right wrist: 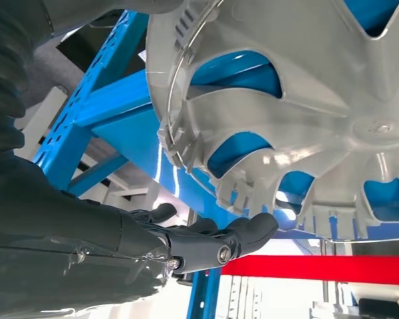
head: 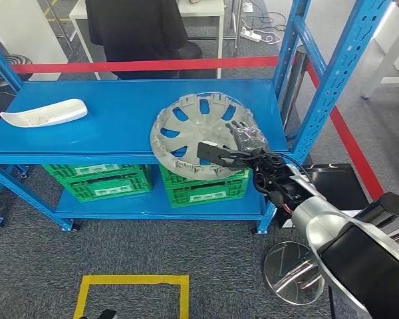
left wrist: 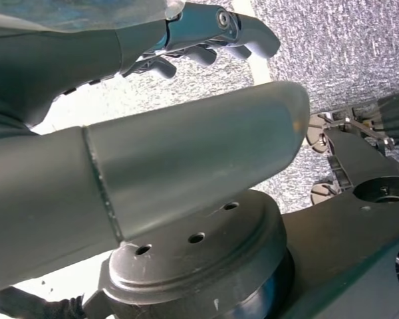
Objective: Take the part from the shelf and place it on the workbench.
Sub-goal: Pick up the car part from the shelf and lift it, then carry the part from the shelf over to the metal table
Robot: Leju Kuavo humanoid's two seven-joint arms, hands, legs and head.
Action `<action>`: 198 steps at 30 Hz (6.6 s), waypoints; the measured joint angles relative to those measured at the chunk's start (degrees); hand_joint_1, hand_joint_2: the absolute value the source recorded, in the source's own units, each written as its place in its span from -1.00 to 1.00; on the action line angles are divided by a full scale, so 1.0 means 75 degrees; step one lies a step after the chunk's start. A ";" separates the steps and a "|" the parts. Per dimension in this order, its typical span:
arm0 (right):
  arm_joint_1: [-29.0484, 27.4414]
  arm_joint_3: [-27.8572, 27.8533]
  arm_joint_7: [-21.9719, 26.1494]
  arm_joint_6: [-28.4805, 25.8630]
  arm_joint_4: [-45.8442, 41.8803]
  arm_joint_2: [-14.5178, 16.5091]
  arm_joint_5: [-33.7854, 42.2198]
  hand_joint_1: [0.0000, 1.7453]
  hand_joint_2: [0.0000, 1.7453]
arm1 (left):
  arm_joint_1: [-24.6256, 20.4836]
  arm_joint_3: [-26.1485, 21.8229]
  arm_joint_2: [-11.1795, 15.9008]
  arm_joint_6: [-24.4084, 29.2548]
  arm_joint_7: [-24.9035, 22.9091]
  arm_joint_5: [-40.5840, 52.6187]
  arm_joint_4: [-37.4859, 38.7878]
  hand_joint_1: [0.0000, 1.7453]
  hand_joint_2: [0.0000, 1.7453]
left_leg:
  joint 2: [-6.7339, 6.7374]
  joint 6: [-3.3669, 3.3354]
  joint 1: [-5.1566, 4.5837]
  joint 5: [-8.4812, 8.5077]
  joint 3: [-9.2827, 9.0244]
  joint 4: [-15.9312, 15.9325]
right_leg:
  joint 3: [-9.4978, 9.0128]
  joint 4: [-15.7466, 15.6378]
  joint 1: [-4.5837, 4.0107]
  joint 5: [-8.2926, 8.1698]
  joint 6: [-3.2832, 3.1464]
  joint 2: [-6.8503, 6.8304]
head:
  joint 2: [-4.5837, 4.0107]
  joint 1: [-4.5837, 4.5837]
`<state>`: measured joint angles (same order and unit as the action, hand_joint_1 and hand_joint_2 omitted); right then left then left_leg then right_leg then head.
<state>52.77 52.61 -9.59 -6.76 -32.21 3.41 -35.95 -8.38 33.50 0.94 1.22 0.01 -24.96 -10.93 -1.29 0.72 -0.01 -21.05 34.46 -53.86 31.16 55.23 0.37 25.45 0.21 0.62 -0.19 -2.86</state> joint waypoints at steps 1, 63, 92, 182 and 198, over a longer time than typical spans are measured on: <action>0.0000 0.0001 0.0000 0.0001 0.0016 0.0016 0.0000 -1.00 1.00 | 0.0000 0.0015 0.0000 0.0000 0.0000 0.0000 0.0000 -1.00 -1.00 | 0.0000 0.0000 0.0000 0.0000 0.0000 0.0000 | 0.0000 0.0000 0.0000 0.0000 0.0000 0.0000 | 0.0000 0.0000; -0.0374 0.0201 0.0314 0.0283 0.0810 0.0434 0.0282 -0.92 1.00 | -0.0034 0.0279 0.0026 0.0079 0.0026 -0.0269 0.0000 -1.00 -1.00 | 0.0003 0.0000 0.0000 0.0000 -0.0001 0.0000 | 0.0004 0.0000 0.0000 0.0001 0.0000 0.0000 | 0.0001 0.0000; -0.0347 0.0195 0.0429 0.0249 0.0853 0.0396 0.0460 1.00 1.00 | -0.0019 0.0398 0.0063 0.0079 0.0072 -0.0416 0.0000 -1.00 -1.00 | 0.0004 0.0000 0.0001 0.0000 -0.0019 0.0000 | -0.0013 -0.0002 0.0002 0.0001 0.0000 0.0000 | 0.0000 0.0000; -0.1931 -0.2033 0.3551 -0.2774 -0.4514 -0.1173 0.3163 1.00 1.00 | -0.0034 0.1078 0.0187 0.0157 0.0135 -0.0890 0.0000 -1.00 -1.00 | 0.0002 -0.0003 -0.0001 -0.0004 0.0013 -0.0001 | 0.0014 -0.0003 0.0004 0.0001 0.0001 0.0005 | 0.0000 0.0000; -0.1778 -0.1908 0.3883 -0.2812 -0.4242 -0.1177 0.3490 1.00 1.00 | 0.0045 0.1168 0.0356 0.0230 0.0243 -0.1096 0.0000 -1.00 -1.00 | -0.0002 -0.0003 -0.0002 -0.0004 0.0017 -0.0001 | 0.0016 -0.0003 0.0004 0.0001 0.0001 -0.0001 | 0.0000 0.0000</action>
<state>39.44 38.30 19.53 -27.85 -64.02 -5.42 -9.77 -8.04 42.25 3.61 2.95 1.83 -33.18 -10.93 -1.30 0.69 -0.02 -21.08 34.59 -53.87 31.27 55.21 0.40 25.45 0.22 0.61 -0.19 -2.86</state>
